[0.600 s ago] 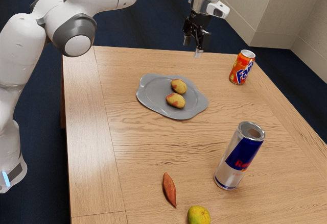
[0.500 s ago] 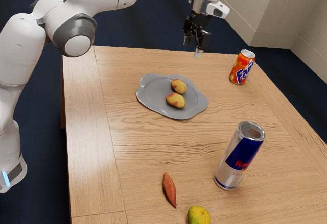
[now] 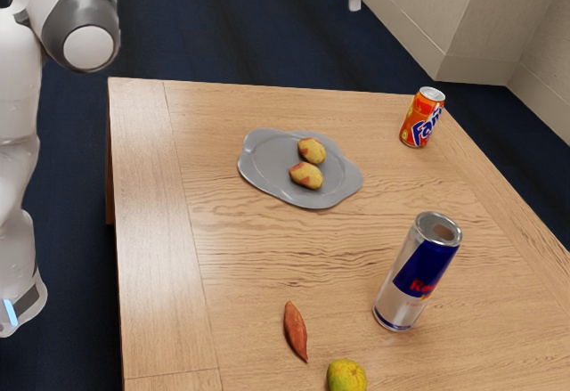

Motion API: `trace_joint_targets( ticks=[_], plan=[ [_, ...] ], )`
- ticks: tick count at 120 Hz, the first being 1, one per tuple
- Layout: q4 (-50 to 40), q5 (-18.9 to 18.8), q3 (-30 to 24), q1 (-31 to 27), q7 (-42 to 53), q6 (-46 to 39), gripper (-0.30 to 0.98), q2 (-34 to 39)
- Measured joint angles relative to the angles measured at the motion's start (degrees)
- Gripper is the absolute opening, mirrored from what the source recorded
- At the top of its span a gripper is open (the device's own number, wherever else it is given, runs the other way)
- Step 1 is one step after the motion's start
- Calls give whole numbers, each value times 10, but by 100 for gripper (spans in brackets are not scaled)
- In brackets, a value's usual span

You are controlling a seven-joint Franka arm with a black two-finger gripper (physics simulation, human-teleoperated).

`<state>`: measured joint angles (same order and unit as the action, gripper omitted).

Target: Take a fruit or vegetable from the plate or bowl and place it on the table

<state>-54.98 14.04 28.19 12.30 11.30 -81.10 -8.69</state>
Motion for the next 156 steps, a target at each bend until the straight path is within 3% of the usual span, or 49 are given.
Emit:
trace_joint_targets(
  ticks=[9, 23, 47, 56, 74, 89, 123, 156],
  plan=[
    [-20, -4, -3, 16, 2, 25, 69, -1],
    [-31, -52, -6, 79, 2, 88, 68, -3],
    [-99, -45, -7, 115, -9, 172, 69, -17],
    [-107, -43, -5, 109, 22, 147, 68, -48],
    [-118, -93, -6, 102, 101, 101, 69, -64],
    [-130, -111, -7, 95, 164, 75, 68, -118],
    [-175, -87, -13, 85, 320, -10, 68, -154],
    [-215, -57, -12, 24, 428, -106, 68, -162]
  ],
)
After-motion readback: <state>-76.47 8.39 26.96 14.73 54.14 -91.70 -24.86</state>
